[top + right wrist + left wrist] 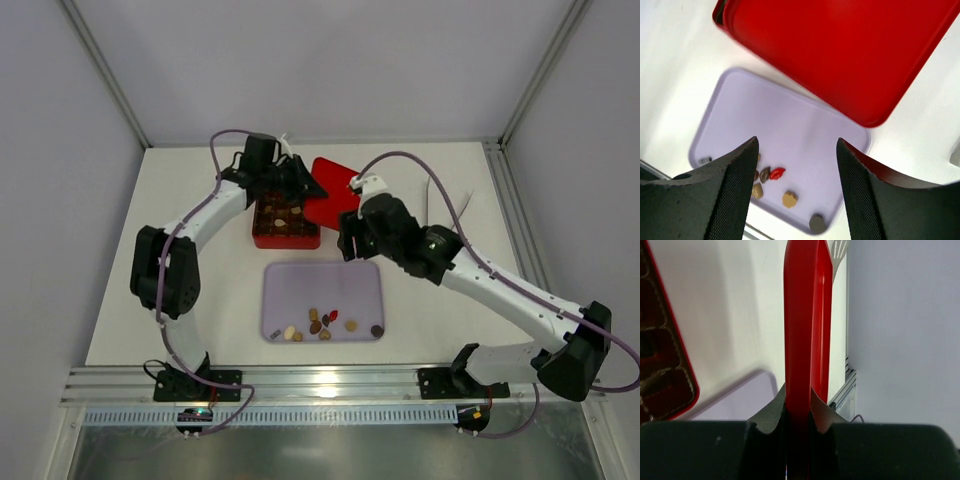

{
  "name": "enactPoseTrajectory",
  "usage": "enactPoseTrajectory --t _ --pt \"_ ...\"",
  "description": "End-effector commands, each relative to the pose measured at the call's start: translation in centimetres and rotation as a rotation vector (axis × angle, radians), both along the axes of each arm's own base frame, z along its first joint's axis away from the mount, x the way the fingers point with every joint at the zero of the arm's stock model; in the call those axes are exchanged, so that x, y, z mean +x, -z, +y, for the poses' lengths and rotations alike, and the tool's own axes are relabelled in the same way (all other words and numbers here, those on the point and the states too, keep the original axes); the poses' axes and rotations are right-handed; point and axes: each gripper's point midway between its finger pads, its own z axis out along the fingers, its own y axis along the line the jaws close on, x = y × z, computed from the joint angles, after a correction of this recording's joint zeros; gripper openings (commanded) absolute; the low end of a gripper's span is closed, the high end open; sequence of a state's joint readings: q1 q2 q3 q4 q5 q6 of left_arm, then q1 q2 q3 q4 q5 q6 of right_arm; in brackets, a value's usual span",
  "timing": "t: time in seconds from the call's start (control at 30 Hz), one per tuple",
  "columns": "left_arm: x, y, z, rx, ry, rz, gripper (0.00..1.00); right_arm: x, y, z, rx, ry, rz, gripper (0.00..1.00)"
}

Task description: Pack the chocolate

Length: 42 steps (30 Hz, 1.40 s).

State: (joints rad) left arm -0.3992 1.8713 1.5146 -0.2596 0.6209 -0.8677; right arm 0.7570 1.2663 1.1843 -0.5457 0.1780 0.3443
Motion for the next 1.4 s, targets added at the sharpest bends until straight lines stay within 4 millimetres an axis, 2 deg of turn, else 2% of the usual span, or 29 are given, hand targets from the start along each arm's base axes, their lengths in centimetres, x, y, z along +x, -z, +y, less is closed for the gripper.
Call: enactPoseTrajectory --t 0.0,0.07,0.1,0.2,0.37,0.47,0.53,0.77,0.9,1.0,1.23,1.33,1.37 --pt "-2.8 -1.0 1.7 0.062 0.032 0.023 0.0 -1.9 0.6 -0.7 -0.251 0.004 -0.104 0.65" --pt "-3.4 -1.4 2.3 0.074 0.034 0.025 0.0 -2.6 1.4 -1.1 -0.369 0.007 -0.112 0.67" --pt "-3.9 -1.4 2.4 0.08 0.035 0.036 0.0 -3.3 1.3 -0.4 -0.401 -0.029 -0.133 0.67" --pt "-4.9 -1.6 2.8 0.08 0.032 0.046 0.0 -3.5 1.3 0.1 -0.492 -0.026 -0.201 0.7" --pt "-6.4 -1.3 3.6 0.098 0.028 0.071 0.0 -2.8 0.2 1.7 -0.597 0.013 -0.343 0.73" --pt "-6.9 -1.2 3.7 0.094 0.031 0.082 0.0 -2.7 0.2 3.3 -0.617 -0.013 -0.4 0.74" --pt "-7.0 -1.4 3.7 0.088 0.032 0.087 0.0 -2.5 0.5 4.4 -0.625 -0.029 -0.415 0.75" --pt "-7.5 -2.0 3.7 0.066 0.038 0.093 0.0 -1.8 1.5 6.3 -0.7 -0.072 -0.491 0.76" --pt "-7.8 -1.9 4.0 0.059 0.04 0.106 0.0 -0.8 1.9 6.3 -0.808 -0.056 -0.544 0.64" --pt "-8.1 -2.1 4.3 0.05 0.041 0.108 0.0 -0.3 2.3 7.1 -0.824 -0.047 -0.57 0.55" --pt "-8.6 -2.3 5.0 0.035 0.038 0.116 0.0 0.4 3.4 7.2 -0.892 -0.048 -0.59 0.52" --pt "-8.7 -2.6 5.3 0.024 0.039 0.113 0.0 0.7 3.4 7.1 -0.915 -0.043 -0.601 0.46" --pt "-8.8 -2.5 5.4 0.023 0.038 0.118 0.0 0.8 3.3 7.1 -0.914 -0.04 -0.601 0.4"
